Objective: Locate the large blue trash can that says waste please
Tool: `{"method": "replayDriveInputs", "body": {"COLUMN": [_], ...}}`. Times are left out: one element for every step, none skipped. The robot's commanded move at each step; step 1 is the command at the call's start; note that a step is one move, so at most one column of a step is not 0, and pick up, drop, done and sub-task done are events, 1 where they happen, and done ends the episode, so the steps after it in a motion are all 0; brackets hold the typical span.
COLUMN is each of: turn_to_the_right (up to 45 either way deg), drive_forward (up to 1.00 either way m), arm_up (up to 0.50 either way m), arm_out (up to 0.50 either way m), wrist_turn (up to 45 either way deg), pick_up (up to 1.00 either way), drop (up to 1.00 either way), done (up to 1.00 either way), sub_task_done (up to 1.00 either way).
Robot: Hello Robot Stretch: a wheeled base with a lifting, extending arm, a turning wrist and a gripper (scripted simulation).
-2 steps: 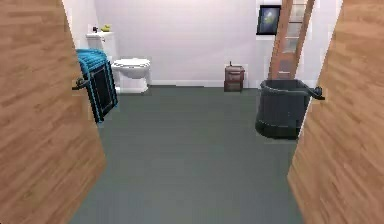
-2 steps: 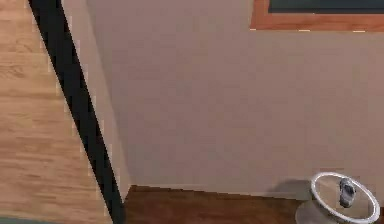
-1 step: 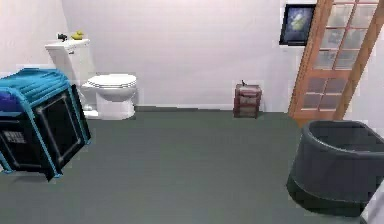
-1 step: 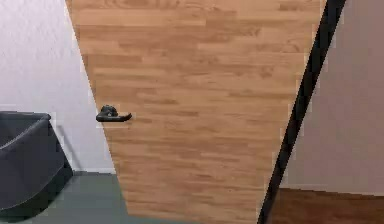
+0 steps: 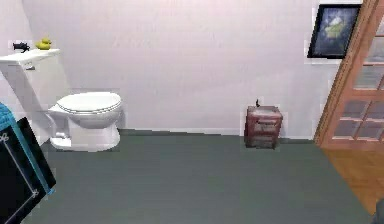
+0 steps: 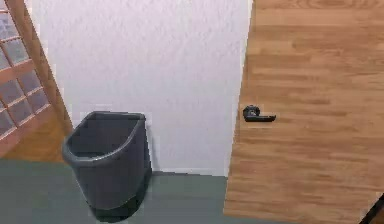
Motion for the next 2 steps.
{"method": "replayDriveInputs", "body": {"turn_to_the_right": [-45.0, -12.0], "drive_forward": [0.0, 0.0], "arm_up": [0.0, 0.0], "arm_out": [0.0, 0.0], "wrist_turn": [0.0, 0.0], "pick_up": [0.0, 0.0], "drop": [0.0, 0.0], "done": [0.0, 0.0], "sub_task_done": [0.0, 0.0]}}
